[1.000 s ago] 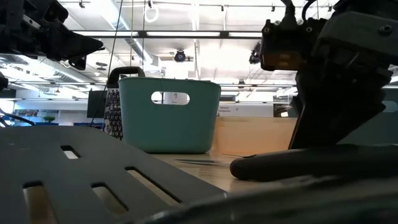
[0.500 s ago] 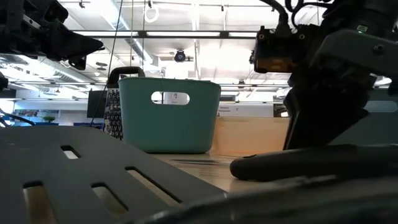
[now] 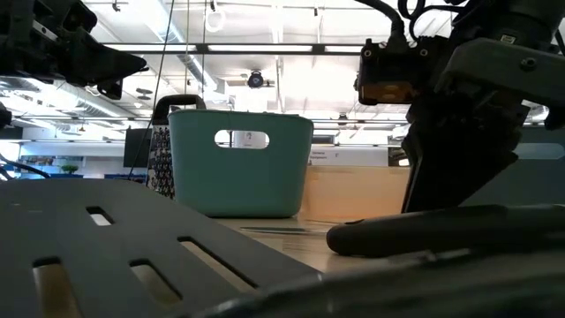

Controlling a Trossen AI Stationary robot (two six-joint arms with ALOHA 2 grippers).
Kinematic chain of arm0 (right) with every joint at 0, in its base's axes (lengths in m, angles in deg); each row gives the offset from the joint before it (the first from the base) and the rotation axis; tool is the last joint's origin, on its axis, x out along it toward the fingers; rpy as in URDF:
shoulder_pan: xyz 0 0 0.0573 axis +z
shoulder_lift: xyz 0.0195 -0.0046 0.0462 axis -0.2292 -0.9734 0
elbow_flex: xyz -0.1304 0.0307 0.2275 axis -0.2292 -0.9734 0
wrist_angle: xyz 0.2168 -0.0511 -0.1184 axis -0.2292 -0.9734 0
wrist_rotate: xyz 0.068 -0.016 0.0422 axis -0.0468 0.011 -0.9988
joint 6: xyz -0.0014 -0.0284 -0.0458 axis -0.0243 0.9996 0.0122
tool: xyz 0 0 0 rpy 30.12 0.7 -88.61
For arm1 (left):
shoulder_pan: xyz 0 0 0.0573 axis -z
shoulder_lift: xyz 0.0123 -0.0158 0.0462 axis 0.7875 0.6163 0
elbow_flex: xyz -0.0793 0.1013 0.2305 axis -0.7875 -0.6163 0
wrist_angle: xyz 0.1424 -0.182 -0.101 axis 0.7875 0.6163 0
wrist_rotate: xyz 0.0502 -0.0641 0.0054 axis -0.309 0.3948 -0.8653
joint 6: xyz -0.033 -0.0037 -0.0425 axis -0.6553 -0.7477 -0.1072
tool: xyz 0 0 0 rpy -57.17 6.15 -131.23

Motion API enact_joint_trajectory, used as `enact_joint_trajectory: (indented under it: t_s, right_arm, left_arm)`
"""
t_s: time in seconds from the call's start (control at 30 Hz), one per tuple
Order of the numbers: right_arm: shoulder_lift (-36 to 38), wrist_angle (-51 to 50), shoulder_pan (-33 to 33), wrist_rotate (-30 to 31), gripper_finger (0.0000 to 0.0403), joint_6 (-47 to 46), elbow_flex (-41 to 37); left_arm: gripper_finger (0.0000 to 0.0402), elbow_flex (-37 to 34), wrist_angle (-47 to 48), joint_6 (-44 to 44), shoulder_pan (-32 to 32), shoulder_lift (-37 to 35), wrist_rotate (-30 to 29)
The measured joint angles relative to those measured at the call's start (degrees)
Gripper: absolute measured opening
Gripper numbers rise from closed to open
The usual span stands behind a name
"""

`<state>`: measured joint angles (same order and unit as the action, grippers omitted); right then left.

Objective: Pick & Place Kitchen Items
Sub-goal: Put the yellow table knife into the orange bin

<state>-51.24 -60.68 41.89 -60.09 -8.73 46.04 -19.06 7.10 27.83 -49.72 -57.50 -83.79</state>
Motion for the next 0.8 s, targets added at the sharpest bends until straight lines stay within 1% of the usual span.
enact_joint_trajectory:
  t_s: [0.23,0.53,0.67,0.73,0.8]
  right_arm:
    - [1.07,0.9,0.23,2.14,0.0054,0.5,-0.23]
    - [1.55,2.78,0.44,2.83,0.0054,2.59,-0.21]
    - [3.25,4.08,1.59,7.43,0.0054,4.18,-0.21]
    - [4.91,5.15,2.32,8.6,0.0054,5.06,-0.21]
    - [7.25,5.03,3.54,11.16,0.0054,6.55,-0.21]
  left_arm:
    - [0.0009,0.02,0.04,0.02,0.01,-0.01,0.0]
    - [0.001,0.02,0.04,0.02,0.0,-0.01,0.0]
    - [0.0009,0.02,0.04,0.02,-0.01,0.0,0.0]
    - [0.0009,0.02,0.04,0.05,-0.01,0.0,0.0]
    - [0.001,0.02,0.04,0.06,-0.01,0.0,-0.01]
